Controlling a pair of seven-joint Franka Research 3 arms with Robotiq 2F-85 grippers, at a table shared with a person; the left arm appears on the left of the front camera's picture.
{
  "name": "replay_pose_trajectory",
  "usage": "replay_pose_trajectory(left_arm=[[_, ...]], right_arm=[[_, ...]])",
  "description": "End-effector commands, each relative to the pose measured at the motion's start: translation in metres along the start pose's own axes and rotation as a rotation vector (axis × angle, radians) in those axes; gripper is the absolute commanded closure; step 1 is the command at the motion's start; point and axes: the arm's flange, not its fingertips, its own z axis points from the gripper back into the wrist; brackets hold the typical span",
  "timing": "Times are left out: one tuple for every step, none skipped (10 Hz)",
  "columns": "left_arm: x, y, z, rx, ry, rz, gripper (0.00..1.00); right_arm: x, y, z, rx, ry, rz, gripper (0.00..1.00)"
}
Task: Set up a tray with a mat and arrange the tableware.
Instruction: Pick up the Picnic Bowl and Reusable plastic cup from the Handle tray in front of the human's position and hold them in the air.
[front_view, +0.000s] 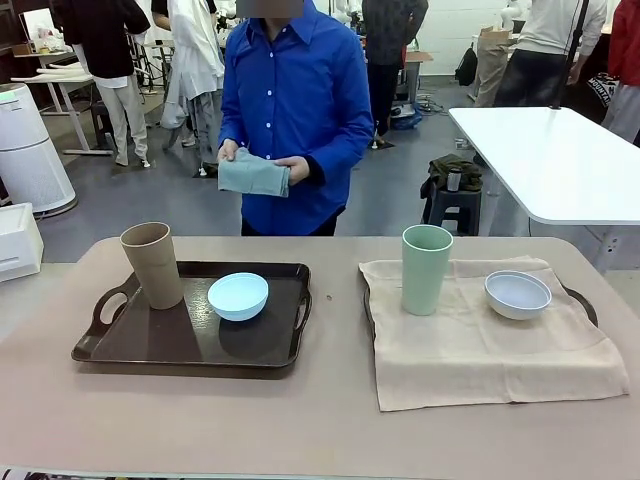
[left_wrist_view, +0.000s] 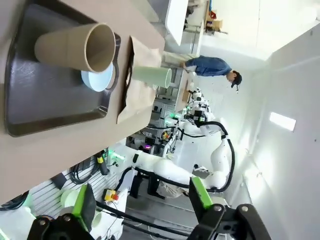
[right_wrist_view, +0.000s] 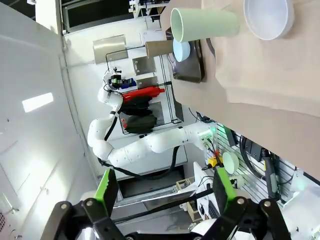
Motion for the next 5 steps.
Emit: replay_pose_trajectory(left_arm=[[0.001, -0.018, -0.017, 0.059, -0.040, -0.040, 0.00], [0.000, -0.023, -0.021, 0.102, -0.044, -0.061, 0.00], [0.000, -0.022, -0.026, 0.139, -0.060, -0.057, 0.00], [0.001, -0.024, -0.030, 0.160, -0.053, -0.063, 0.00], [0.000, -0.024, -0.034, 0.176, -0.057, -0.062, 0.00]], right_arm=[[0.000, 0.004, -0.006, -0.058, -0.049, -0.006, 0.00], [-0.002, 0.010, -0.008, -0.081, -0.068, 0.006, 0.00], [-0.002, 0.013, -0.008, -0.119, -0.144, -0.022, 0.00], [-0.001, 0.014, -0.010, -0.129, -0.201, -0.053, 0.00], [-0.001, 0.015, -0.010, -0.126, -0.216, -0.062, 0.00]])
